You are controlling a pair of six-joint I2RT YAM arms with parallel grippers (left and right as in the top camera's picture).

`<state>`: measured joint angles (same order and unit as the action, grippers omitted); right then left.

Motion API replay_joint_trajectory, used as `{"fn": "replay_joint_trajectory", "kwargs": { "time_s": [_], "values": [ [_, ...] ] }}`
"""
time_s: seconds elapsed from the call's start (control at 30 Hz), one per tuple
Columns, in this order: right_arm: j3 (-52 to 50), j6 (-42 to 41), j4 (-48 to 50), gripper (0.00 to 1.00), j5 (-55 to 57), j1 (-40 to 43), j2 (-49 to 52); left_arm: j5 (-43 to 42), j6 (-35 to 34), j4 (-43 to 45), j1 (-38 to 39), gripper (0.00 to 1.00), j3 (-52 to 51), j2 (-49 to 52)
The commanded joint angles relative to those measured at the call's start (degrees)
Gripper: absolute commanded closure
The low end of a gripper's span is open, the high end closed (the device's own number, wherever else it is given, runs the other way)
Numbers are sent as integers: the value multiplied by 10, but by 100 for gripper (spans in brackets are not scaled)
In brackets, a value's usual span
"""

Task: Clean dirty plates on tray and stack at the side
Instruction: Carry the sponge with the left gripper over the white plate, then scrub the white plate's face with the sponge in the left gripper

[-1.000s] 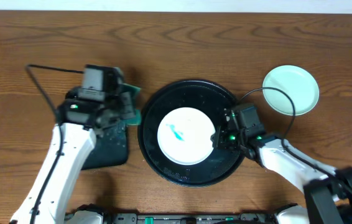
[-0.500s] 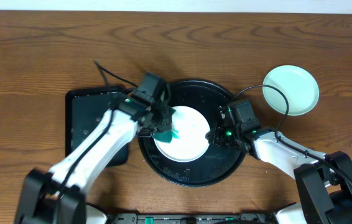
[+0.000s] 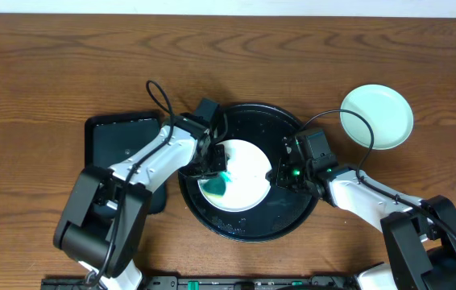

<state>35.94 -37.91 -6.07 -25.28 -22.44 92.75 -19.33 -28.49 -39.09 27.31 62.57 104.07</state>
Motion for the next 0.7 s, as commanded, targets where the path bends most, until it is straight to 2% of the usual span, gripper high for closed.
{"fn": "replay_joint_trajectory", "kwargs": {
  "time_s": [0.0,0.1,0.27,0.37,0.67],
  "values": [
    [-5,-4,-1,99,6,-5,22,-125,3,-6,34,93,-2,24],
    [-5,-4,-1,99,6,-5,22,-163,3,11,63,93,2,24],
    [-5,-4,-1,99,6,-5,22,-170,-27,73,99,93,2,28],
    [-5,-4,-3,99,6,-5,22,-116,-60,100,94,93,2,34],
    [-5,-4,-9,99,8,-5,22,48,-52,115,-21,93,3,34]
  ]
}}
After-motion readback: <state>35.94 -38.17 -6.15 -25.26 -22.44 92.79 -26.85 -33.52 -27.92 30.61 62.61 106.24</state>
